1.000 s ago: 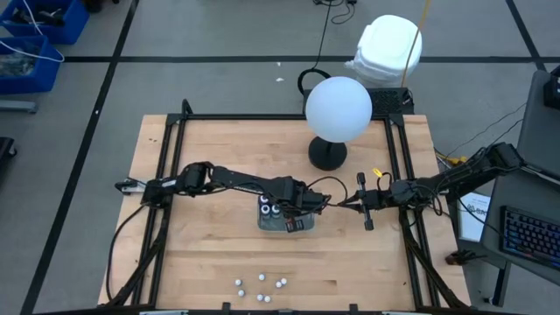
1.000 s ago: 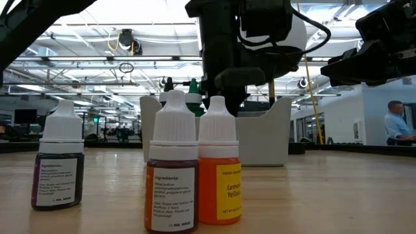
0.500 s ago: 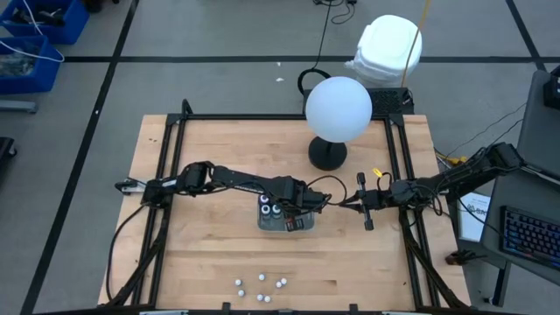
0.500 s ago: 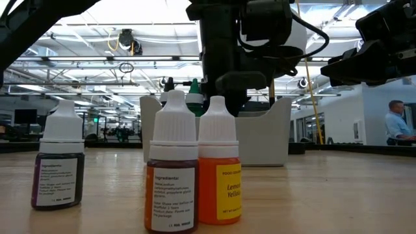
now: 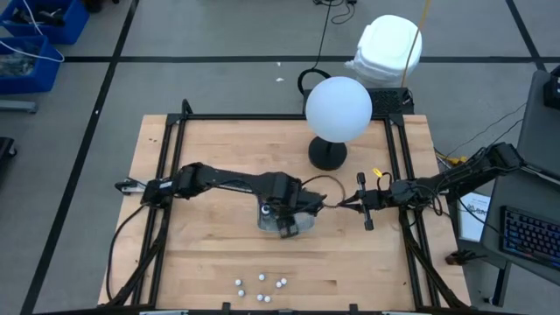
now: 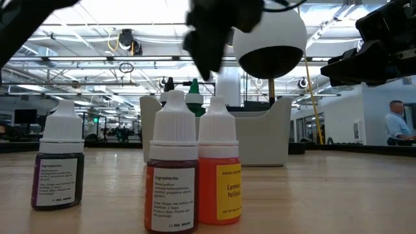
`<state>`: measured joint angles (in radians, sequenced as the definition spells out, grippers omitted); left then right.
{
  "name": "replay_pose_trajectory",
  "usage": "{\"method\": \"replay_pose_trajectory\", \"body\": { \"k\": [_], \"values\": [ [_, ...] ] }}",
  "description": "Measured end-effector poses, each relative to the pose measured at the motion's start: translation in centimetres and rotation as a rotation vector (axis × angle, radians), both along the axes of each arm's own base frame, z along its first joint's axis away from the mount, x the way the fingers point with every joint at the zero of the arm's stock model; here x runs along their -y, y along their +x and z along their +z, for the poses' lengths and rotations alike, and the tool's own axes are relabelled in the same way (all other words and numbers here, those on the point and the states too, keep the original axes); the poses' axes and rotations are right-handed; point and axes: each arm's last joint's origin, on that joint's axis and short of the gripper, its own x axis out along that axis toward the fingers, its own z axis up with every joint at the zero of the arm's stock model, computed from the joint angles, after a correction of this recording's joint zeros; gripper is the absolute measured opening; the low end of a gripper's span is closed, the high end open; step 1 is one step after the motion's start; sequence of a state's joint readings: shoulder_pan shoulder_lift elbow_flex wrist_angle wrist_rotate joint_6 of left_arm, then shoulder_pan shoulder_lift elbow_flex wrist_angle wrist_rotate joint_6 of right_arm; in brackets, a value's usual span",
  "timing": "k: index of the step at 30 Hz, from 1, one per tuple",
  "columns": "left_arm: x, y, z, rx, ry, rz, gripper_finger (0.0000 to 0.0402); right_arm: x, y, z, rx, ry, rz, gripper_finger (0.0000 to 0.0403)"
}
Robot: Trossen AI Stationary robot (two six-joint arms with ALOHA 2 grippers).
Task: Pick & Place food coloring
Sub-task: Put the small violet food coloring bottle into the gray bin
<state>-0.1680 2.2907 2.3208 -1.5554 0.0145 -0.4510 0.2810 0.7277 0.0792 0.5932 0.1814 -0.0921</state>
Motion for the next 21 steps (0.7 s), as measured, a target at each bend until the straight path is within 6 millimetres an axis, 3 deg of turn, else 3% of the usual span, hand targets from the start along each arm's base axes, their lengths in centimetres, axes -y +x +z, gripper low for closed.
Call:
{"method": "replay_pose_trajectory", "body": {
  "k": [6,12,17,21],
  "values": [
    [5.2,-3.7,3.2,0.037,-0.041,-0.006,0.0227,0.0,0.0,0.0,-0.002,0.0,0.0,0.0],
    [12.6,-7.2,3.6,0.106,0.077,-0.052,0.0228,0.0,0.0,-0.1,-0.009,0.014,-0.002,0.0],
    [17.9,-9.2,1.9,0.23,0.121,-0.052,0.0227,0.0,0.0,-0.1,-0.009,0.025,-0.004,0.0],
    [19.5,-8.9,0.1,0.295,0.06,-0.009,0.0227,0.0,0.0,0.0,-0.001,0.028,-0.004,0.0]
  ]
}}
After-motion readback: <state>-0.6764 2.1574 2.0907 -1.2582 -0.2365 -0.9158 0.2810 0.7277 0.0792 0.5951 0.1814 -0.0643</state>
